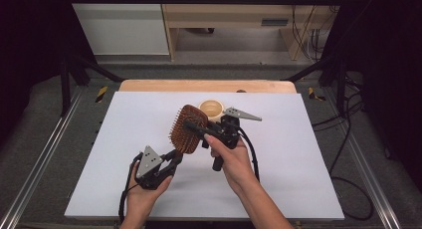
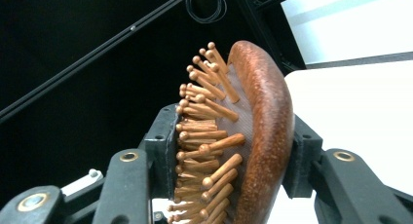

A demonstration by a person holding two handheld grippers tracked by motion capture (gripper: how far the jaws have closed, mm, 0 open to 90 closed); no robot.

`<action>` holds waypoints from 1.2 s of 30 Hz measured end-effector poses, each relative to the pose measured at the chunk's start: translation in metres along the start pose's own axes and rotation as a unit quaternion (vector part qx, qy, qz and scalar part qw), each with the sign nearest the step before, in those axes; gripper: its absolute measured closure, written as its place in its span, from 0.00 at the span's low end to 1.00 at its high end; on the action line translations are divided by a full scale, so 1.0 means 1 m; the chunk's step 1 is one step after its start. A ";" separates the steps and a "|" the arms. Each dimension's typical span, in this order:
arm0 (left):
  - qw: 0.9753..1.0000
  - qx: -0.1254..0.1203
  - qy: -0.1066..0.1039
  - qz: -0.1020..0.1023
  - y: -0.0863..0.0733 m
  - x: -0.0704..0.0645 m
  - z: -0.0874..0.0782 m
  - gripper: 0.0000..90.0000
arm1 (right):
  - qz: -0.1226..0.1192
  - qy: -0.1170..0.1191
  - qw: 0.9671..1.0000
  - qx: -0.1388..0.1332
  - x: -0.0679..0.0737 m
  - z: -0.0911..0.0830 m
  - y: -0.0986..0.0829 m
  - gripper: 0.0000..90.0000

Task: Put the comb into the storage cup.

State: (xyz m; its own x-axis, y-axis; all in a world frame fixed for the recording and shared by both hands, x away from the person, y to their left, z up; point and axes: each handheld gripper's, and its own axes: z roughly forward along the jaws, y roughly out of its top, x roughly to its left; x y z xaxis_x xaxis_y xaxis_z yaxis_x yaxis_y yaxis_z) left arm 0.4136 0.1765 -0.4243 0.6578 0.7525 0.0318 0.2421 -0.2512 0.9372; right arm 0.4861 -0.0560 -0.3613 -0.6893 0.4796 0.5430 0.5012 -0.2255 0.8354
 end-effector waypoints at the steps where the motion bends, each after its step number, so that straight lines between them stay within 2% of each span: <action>1: 1.000 0.000 0.000 -0.001 0.000 0.000 0.000 0.81 | -0.003 -0.002 1.000 -0.001 0.001 0.000 0.000 0.56; 5: 1.000 0.001 -0.004 -0.007 -0.002 0.002 0.003 0.81 | -0.018 -0.011 1.000 -0.001 0.006 0.002 -0.001 0.58; 11: 1.000 0.000 -0.007 -0.024 -0.005 0.002 0.005 0.79 | -0.027 -0.021 0.999 0.002 0.010 0.003 -0.001 0.58; 13: 0.999 -0.001 -0.010 -0.031 -0.005 0.003 0.006 0.72 | -0.037 -0.030 0.999 -0.001 0.010 0.002 0.001 0.58; 16: 0.999 -0.005 -0.005 -0.035 -0.005 0.003 0.006 0.62 | -0.036 -0.038 0.999 -0.013 0.007 -0.001 0.008 0.58; 20: 0.999 -0.016 0.009 -0.049 -0.004 0.006 0.004 0.50 | -0.042 -0.058 0.997 -0.025 0.002 -0.005 0.020 0.58; 23: 0.998 -0.013 0.024 -0.058 -0.008 0.009 0.002 0.40 | -0.042 -0.067 0.996 -0.030 -0.002 -0.005 0.028 0.58; 26: 0.996 -0.020 0.039 -0.072 -0.010 0.016 -0.002 0.30 | -0.045 -0.073 0.996 -0.031 -0.004 -0.003 0.035 0.58; 28: 0.996 -0.022 0.041 -0.079 -0.011 0.021 -0.007 0.27 | -0.045 -0.077 0.995 -0.036 -0.005 -0.002 0.039 0.58; 31: 0.996 -0.016 0.050 -0.072 -0.015 0.028 -0.015 0.22 | -0.043 -0.084 0.995 -0.041 -0.007 0.001 0.045 0.58; 36: 0.994 -0.024 0.067 -0.081 -0.022 0.041 -0.026 0.10 | -0.032 -0.096 0.994 -0.051 -0.011 0.006 0.056 0.58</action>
State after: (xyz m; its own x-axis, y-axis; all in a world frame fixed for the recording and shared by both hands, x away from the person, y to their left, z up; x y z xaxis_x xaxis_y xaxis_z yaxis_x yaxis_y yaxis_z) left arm 0.4169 0.2284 -0.4347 0.5107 0.8562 -0.0780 0.3015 -0.0934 0.9489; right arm 0.5250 -0.0688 -0.3214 -0.6012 0.6460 0.4704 0.3971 -0.2693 0.8774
